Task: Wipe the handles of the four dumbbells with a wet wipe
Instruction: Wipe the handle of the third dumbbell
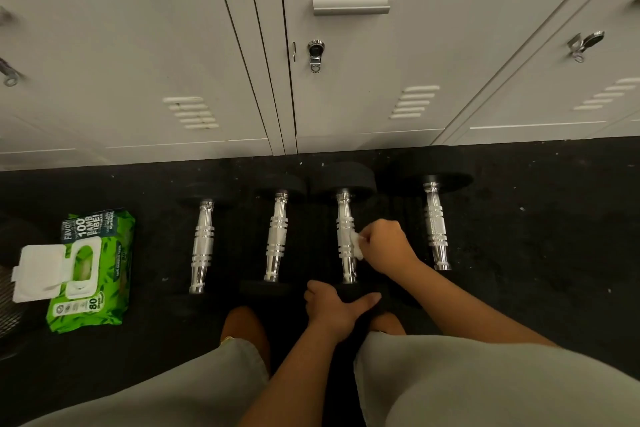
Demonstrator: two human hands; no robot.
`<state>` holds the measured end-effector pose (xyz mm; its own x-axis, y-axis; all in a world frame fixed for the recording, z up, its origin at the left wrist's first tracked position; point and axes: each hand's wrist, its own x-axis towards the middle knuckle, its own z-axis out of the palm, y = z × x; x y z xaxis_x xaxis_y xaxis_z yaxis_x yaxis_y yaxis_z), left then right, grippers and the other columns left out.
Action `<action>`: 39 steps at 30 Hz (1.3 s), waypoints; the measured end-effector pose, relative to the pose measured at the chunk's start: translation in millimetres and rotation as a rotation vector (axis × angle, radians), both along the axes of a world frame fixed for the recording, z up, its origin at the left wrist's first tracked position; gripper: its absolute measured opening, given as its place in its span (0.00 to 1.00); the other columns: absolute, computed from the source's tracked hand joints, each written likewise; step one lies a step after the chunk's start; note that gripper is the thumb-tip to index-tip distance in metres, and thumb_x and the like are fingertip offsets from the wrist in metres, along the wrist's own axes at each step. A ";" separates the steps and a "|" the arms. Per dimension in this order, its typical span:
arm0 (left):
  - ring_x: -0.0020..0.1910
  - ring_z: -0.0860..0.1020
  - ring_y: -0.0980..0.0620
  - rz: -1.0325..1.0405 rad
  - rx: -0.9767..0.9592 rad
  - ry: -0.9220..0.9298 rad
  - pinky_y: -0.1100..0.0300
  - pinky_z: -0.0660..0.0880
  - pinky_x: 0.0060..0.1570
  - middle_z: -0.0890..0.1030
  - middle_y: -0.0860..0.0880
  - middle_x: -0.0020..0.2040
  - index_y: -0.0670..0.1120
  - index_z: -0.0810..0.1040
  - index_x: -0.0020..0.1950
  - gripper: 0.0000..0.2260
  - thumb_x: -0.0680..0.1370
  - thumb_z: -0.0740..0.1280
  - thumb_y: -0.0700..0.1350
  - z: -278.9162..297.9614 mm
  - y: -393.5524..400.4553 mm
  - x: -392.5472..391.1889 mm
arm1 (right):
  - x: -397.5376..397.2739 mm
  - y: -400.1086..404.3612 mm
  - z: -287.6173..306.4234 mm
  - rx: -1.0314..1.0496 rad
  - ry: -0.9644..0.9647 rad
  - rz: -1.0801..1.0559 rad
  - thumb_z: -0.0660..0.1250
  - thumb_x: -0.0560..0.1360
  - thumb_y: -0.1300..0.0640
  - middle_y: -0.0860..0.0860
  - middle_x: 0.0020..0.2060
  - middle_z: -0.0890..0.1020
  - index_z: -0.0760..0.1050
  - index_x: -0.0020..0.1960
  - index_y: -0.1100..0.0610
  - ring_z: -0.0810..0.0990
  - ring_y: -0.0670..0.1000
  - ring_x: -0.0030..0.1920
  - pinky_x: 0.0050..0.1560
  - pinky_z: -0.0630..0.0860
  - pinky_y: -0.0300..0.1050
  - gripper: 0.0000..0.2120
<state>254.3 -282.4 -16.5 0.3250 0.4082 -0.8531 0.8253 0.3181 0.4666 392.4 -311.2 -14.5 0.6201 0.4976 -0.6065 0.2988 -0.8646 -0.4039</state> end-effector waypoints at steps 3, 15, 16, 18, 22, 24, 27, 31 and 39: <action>0.69 0.65 0.44 -0.003 -0.005 -0.002 0.53 0.70 0.66 0.60 0.42 0.70 0.40 0.53 0.72 0.48 0.64 0.78 0.55 -0.4 0.4 -0.9 | -3.1 0.2 -0.2 -0.014 0.005 0.009 0.60 0.76 0.64 0.51 0.26 0.70 0.67 0.27 0.58 0.68 0.46 0.24 0.25 0.68 0.38 0.18; 0.69 0.65 0.44 -0.024 0.017 0.019 0.52 0.70 0.66 0.61 0.42 0.71 0.40 0.53 0.72 0.49 0.64 0.78 0.57 -2.4 0.1 -0.2 | -14.4 -11.1 -1.2 -0.058 0.050 0.054 0.63 0.72 0.64 0.58 0.38 0.82 0.79 0.41 0.68 0.82 0.54 0.37 0.39 0.81 0.47 0.09; 0.69 0.65 0.44 -0.020 0.015 0.017 0.52 0.70 0.66 0.61 0.42 0.71 0.40 0.53 0.72 0.49 0.64 0.78 0.56 -1.6 0.1 0.0 | -12.3 -10.6 -1.5 -0.048 0.043 0.037 0.64 0.73 0.64 0.59 0.41 0.83 0.81 0.43 0.67 0.83 0.55 0.39 0.41 0.82 0.49 0.09; 0.69 0.65 0.44 -0.010 0.007 0.006 0.53 0.70 0.65 0.61 0.42 0.70 0.40 0.53 0.72 0.48 0.64 0.79 0.56 -1.2 0.0 -0.1 | -7.4 -7.3 -0.6 -0.009 0.010 -0.006 0.64 0.74 0.62 0.58 0.41 0.83 0.81 0.43 0.65 0.83 0.55 0.39 0.41 0.83 0.49 0.09; 0.69 0.66 0.44 -0.016 0.015 0.015 0.52 0.71 0.65 0.61 0.42 0.70 0.40 0.53 0.72 0.49 0.64 0.79 0.56 -2.1 -0.2 -0.7 | -13.4 -7.3 2.1 -0.056 0.051 0.027 0.65 0.73 0.63 0.60 0.39 0.82 0.80 0.42 0.67 0.81 0.54 0.36 0.39 0.80 0.45 0.08; 0.68 0.66 0.44 -0.013 0.015 0.021 0.51 0.71 0.65 0.61 0.42 0.70 0.40 0.54 0.72 0.49 0.63 0.79 0.57 -2.2 -0.1 0.2 | -14.1 -8.0 2.1 -0.069 0.074 0.030 0.66 0.72 0.64 0.60 0.42 0.83 0.80 0.44 0.68 0.83 0.56 0.41 0.42 0.81 0.46 0.08; 0.69 0.66 0.44 -0.003 0.007 0.024 0.51 0.71 0.65 0.61 0.42 0.70 0.41 0.54 0.72 0.48 0.64 0.79 0.56 -1.5 -0.2 0.7 | -7.3 -5.6 1.5 -0.054 0.042 -0.023 0.66 0.72 0.63 0.59 0.42 0.83 0.81 0.43 0.66 0.83 0.55 0.42 0.45 0.82 0.49 0.07; 0.68 0.66 0.44 -0.010 0.008 0.022 0.53 0.71 0.64 0.61 0.42 0.70 0.41 0.54 0.72 0.48 0.64 0.78 0.56 -2.0 0.5 0.0 | -12.4 -6.6 1.5 -0.117 0.114 0.025 0.67 0.71 0.63 0.57 0.36 0.80 0.78 0.37 0.65 0.81 0.53 0.38 0.45 0.82 0.47 0.06; 0.69 0.65 0.44 -0.023 0.014 0.014 0.55 0.70 0.63 0.61 0.42 0.70 0.40 0.54 0.72 0.47 0.65 0.78 0.55 -1.2 0.3 -0.6 | -8.1 -0.6 1.1 -0.172 0.132 0.045 0.67 0.71 0.62 0.54 0.30 0.74 0.69 0.30 0.59 0.74 0.50 0.30 0.33 0.74 0.42 0.12</action>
